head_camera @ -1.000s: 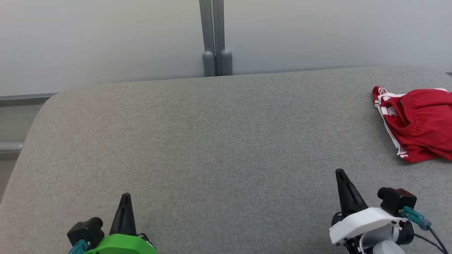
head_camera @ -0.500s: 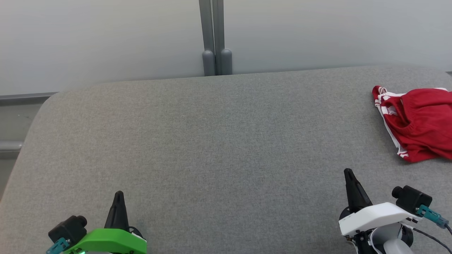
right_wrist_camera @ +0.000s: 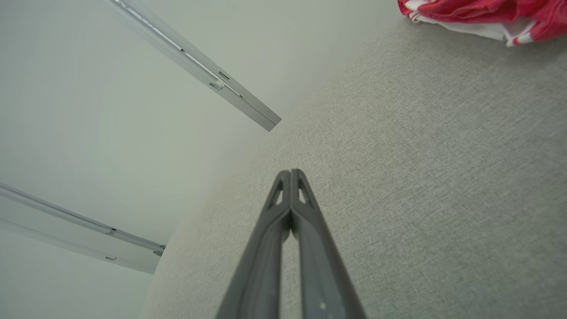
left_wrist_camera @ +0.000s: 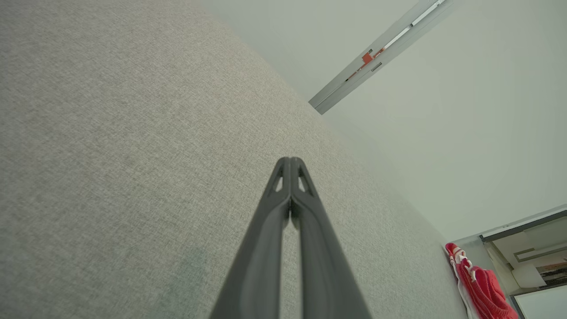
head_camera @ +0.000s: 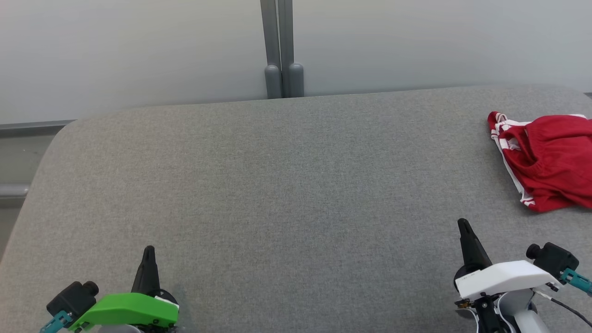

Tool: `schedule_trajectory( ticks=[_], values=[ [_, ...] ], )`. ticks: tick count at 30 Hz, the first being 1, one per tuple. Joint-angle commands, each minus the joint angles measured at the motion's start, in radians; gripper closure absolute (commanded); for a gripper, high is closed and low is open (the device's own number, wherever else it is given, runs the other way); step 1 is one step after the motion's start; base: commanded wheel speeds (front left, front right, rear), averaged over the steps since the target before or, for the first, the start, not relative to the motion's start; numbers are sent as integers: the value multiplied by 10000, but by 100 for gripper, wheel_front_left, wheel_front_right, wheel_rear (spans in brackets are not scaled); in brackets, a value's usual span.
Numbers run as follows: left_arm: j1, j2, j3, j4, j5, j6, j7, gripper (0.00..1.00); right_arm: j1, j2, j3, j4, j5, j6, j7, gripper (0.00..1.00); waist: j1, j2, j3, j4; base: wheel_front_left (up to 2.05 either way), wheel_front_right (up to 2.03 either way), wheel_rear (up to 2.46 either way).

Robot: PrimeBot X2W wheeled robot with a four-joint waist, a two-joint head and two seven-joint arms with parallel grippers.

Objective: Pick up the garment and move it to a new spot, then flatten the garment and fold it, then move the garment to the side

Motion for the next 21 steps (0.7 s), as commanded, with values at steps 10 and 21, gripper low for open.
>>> schedule_trajectory(
  ticks=[10,21],
  values=[
    [-443,6,328,-155,-1355,-243,372,100,-314,-78,-238,-177,1424,4,368,100,1,0,23,-5,0,0,0],
    [-557,-3,571,-168,-2450,-413,690,100,-373,-81,-423,-201,2575,4,684,100,1,0,46,-9,0,0,0]
  ],
)
